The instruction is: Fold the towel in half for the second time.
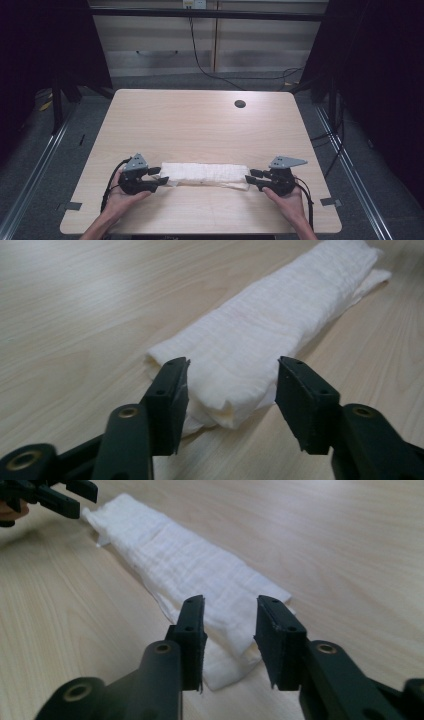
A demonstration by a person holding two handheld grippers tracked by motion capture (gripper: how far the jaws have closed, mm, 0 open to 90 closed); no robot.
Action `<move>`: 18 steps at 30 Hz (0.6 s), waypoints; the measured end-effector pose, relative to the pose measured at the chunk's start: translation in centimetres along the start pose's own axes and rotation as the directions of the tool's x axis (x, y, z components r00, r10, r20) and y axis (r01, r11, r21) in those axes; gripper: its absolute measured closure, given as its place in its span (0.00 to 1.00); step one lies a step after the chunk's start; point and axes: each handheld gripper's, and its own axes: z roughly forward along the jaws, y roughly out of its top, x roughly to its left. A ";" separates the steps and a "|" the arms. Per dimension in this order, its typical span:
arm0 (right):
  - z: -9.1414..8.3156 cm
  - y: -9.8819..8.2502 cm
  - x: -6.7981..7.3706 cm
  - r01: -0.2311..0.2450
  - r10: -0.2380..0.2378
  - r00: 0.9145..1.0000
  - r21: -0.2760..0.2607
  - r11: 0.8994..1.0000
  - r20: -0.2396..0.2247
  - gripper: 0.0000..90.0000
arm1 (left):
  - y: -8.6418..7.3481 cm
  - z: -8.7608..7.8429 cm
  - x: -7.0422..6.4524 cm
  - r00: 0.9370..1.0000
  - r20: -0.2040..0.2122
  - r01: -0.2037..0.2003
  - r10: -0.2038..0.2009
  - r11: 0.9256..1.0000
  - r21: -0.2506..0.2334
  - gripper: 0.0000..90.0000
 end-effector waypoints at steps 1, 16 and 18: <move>-0.4 0.1 0.0 -0.008 0.008 1.000 -0.013 1.000 0.011 0.65 | 0.1 -0.4 0.2 1.000 0.002 0.011 -0.011 1.000 -0.001 0.47; -5.4 -1.4 -1.8 -0.079 0.091 0.990 -0.103 0.992 0.112 0.43 | -1.8 -5.4 2.8 0.988 -0.125 0.089 -0.093 0.995 -0.035 0.26; -5.7 -2.0 -2.3 -0.103 0.118 0.986 -0.123 0.987 0.121 0.42 | -2.4 -5.4 3.2 0.981 -0.153 0.113 -0.117 0.993 -0.035 0.24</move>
